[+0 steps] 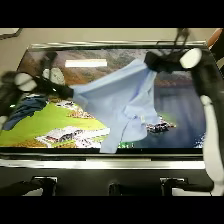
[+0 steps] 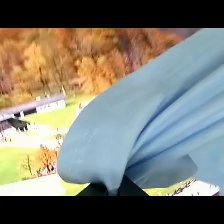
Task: Fold the shirts.
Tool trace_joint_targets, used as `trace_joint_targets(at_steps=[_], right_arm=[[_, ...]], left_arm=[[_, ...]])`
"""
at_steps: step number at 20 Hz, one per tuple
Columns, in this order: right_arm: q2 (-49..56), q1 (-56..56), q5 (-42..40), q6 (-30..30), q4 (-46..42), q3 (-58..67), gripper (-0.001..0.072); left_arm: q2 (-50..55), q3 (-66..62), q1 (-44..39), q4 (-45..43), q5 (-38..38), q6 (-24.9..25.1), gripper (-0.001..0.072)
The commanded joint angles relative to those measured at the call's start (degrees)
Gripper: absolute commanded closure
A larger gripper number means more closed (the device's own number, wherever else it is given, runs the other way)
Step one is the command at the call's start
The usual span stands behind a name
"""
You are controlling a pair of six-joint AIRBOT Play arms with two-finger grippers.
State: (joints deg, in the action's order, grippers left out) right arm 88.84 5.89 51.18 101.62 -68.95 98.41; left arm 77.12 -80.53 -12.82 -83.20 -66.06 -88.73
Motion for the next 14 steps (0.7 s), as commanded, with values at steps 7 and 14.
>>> trace_joint_targets(at_steps=[7,14], right_arm=[[7.23,-7.85,26.99,-10.23,5.51,0.48,0.0196],[-3.06,-9.97,32.65,-9.68,8.63,-31.19,0.0168]], left_arm=[[10.1,3.48,3.17,4.79,-5.11,7.02,0.0676],[9.84,3.48,3.48,4.83,-4.92,7.78,0.0677]])
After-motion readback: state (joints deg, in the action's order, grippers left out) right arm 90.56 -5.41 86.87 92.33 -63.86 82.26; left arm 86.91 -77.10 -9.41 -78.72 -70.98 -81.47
